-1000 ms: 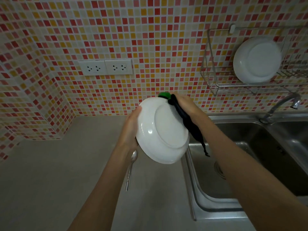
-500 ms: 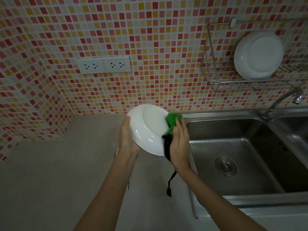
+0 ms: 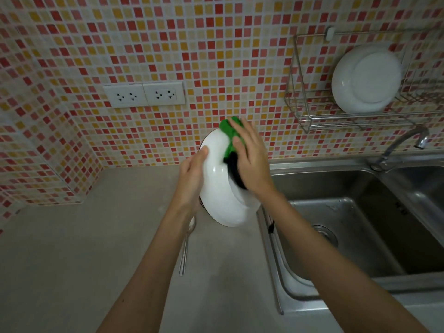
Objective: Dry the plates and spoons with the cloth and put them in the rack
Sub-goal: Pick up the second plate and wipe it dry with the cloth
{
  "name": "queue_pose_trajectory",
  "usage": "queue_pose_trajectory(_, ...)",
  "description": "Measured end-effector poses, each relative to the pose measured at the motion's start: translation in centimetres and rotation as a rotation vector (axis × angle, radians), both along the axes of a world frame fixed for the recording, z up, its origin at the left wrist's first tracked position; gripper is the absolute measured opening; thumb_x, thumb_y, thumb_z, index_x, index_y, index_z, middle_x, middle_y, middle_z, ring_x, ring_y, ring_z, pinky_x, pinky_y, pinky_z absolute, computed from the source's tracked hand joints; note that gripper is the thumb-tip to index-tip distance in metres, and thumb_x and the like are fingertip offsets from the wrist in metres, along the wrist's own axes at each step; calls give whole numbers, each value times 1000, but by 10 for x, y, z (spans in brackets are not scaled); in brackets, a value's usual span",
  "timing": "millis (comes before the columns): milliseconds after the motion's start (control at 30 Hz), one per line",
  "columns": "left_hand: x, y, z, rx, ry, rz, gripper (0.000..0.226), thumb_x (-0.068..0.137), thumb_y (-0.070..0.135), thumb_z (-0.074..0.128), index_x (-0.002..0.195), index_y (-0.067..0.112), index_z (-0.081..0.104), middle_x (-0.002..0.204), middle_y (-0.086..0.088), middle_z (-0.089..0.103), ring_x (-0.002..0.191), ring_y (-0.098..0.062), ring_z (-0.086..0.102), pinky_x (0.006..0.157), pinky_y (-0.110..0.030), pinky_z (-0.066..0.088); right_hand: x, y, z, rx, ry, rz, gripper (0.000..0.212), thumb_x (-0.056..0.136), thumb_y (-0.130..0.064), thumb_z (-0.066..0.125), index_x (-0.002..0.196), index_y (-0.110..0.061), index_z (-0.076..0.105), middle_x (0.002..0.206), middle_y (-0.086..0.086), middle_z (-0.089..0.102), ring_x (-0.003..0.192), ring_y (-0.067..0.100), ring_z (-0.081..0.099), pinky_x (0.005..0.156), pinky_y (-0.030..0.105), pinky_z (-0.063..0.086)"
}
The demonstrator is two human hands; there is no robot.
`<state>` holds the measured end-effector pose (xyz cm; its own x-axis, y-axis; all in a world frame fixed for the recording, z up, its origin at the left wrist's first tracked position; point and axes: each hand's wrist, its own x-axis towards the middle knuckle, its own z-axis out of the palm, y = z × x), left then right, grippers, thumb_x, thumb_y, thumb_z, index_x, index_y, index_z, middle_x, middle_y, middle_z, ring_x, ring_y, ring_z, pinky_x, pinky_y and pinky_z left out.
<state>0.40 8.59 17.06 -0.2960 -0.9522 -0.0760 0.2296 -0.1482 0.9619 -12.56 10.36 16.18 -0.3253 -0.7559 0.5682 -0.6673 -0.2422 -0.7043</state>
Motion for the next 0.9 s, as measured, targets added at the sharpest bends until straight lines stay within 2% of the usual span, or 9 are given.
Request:
queue_pose_trajectory(133,5,-2,0,3,60,-6,20,95,33,48,97,22,64,99,-3,69,93,-23,65,76,-36,53,-24,-11,10,110,-225,-12,34,98,-27,40,124,-18,59,130,1,58,116,13,51,101,32,39)
queue_pose_trajectory(267,11,-2,-11,94,137,0,24,94,36,47,108,25,63,106,-2,70,95,-22,66,72,-34,54,-42,-10,-7,295,-404,-44,30,97,-27,40,105,-17,66,110,4,65,101,19,57,86,28,40)
queue_pose_trajectory(367,14,0,-19,158,191,35,35,93,38,48,120,21,61,106,-2,70,96,-24,66,73,-36,54,-37,6,-27,380,-588,-149,31,99,-24,34,92,-11,61,93,12,60,89,23,54,76,27,37)
queue_pose_trajectory(500,7,-3,-24,223,258,92,56,80,44,56,129,18,55,124,-10,64,112,-32,61,92,-49,51,-1,30,-50,208,-458,-247,38,101,-23,32,131,-13,52,135,6,53,121,16,47,99,22,31)
queue_pose_trajectory(567,3,-7,-27,268,285,106,67,71,48,58,131,17,53,128,-13,61,116,-34,59,97,-53,47,22,40,-59,116,-350,-284,43,100,-29,29,136,-13,47,146,5,42,134,19,37,110,27,24)
queue_pose_trajectory(633,-1,-8,-28,307,267,108,71,68,51,60,130,17,53,128,-15,60,115,-34,59,98,-53,47,41,50,-61,46,-105,-296,51,98,-37,24,134,-11,51,145,7,43,137,22,33,113,37,24)
queue_pose_trajectory(733,-6,-4,-22,283,202,72,54,83,45,55,127,13,56,123,-15,64,112,-32,61,94,-46,51,52,47,-49,29,111,-133,52,99,-38,21,140,-15,42,150,4,36,140,7,18,112,29,20)
queue_pose_trajectory(800,-8,0,-15,195,155,33,41,90,37,50,121,12,61,116,-13,68,107,-28,64,91,-41,53,44,32,-33,22,23,-44,50,98,-35,23,142,-18,38,154,4,28,142,5,10,113,23,14)
queue_pose_trajectory(900,-11,8,1,-15,2,16,24,96,25,45,92,17,67,82,2,74,83,-21,66,73,-30,52,23,7,-6,-21,-40,-34,45,96,-35,29,134,-21,50,150,5,36,143,17,23,116,29,15)
